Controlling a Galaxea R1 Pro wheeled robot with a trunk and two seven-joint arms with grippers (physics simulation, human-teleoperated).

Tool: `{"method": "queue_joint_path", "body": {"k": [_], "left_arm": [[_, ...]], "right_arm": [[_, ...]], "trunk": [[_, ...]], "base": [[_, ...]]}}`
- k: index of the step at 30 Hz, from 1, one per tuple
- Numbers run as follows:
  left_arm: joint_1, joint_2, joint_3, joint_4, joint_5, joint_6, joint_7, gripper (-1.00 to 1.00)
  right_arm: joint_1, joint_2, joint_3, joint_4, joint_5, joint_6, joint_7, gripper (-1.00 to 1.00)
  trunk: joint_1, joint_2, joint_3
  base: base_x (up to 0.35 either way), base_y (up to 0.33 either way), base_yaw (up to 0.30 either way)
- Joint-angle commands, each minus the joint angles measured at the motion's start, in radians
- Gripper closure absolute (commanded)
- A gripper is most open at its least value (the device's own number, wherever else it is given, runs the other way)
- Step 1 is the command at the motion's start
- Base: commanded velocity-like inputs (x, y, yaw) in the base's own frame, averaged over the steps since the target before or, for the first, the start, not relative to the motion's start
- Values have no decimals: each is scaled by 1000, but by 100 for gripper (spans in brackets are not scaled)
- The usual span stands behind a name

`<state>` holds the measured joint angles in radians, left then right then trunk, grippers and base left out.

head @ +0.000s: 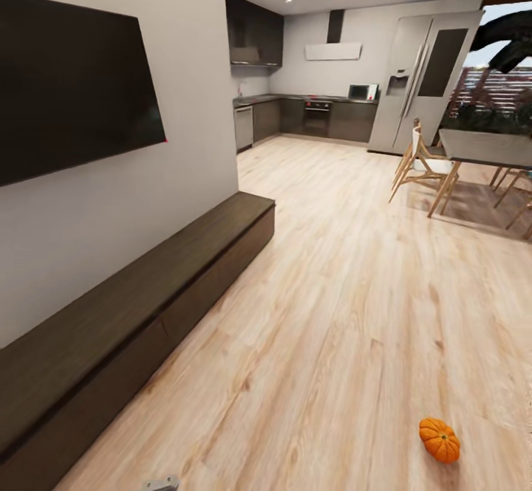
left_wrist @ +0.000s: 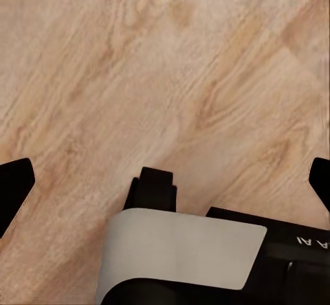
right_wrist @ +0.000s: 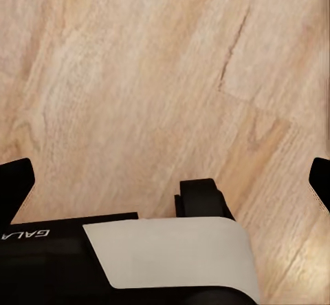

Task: Place each of the two pumpkins and all three candles from the living room inside a cabinet in the living room (use any cabinet), then make sure every cabinet is closed, and position the cauldron so it is next to a table in the living room.

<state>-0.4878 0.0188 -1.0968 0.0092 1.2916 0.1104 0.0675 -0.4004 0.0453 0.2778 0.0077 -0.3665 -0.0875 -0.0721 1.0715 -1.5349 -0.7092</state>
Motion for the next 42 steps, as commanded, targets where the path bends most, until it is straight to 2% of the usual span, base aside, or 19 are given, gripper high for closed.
{"method": "queue_joint_path", "body": {"k": [1, 22, 42], "left_arm": [[0, 0, 0, 0, 0, 0, 0, -100], [0, -2, 0, 0, -1, 0, 0, -100], [0, 0, 0, 0, -1, 0, 0, -100]], "right_arm": [[0, 0, 0, 0, 0, 0, 0, -100], [0, 4, 1, 0, 0, 0, -1, -100], [0, 7, 2, 0, 1, 0, -2, -100]], "trunk": [[0, 0, 1], [0, 0, 10], [0, 0, 10]], "base": [[337, 0, -272], [336, -31, -266], [329, -95, -13]]}}
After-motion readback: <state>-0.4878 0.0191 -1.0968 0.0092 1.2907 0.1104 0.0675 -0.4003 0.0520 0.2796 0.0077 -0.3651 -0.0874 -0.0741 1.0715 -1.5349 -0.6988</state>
